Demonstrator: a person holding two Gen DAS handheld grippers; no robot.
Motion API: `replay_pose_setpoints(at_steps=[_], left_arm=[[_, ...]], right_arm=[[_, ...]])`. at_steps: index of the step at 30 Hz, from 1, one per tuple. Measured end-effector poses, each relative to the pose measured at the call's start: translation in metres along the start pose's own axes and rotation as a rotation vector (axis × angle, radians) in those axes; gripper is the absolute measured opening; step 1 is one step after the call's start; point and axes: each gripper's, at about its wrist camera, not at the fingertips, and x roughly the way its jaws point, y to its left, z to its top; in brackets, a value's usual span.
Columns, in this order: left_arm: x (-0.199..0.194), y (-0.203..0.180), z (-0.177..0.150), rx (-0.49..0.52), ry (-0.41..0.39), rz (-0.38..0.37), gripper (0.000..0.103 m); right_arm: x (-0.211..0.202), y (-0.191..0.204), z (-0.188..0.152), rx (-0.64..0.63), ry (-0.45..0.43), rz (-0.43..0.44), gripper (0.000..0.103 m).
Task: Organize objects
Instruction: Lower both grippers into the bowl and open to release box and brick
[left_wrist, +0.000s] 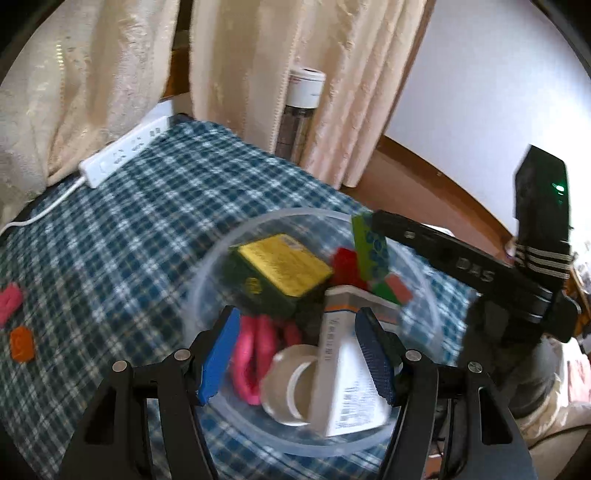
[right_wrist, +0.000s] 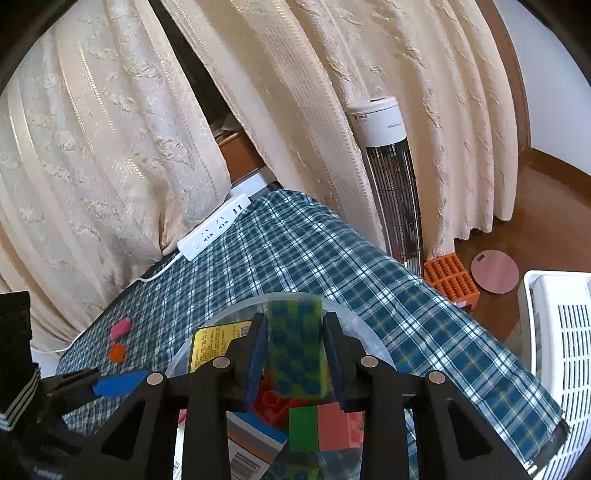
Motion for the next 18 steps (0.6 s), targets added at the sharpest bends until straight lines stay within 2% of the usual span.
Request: replay_pose_setpoints(at_steps=[11, 18], left_arm=[[0.018, 0.027, 0.001, -0.024, 0.001, 0.142, 0.066], [0.032, 0.028, 0.010, -0.011, 0.001, 0.159, 0.066]], right_arm=[[0.000, -0.003, 0.001, 0.012, -0.006, 0.014, 0.033], [0.000, -0.004, 0.000, 0.013, -0.003, 0.028, 0.034]])
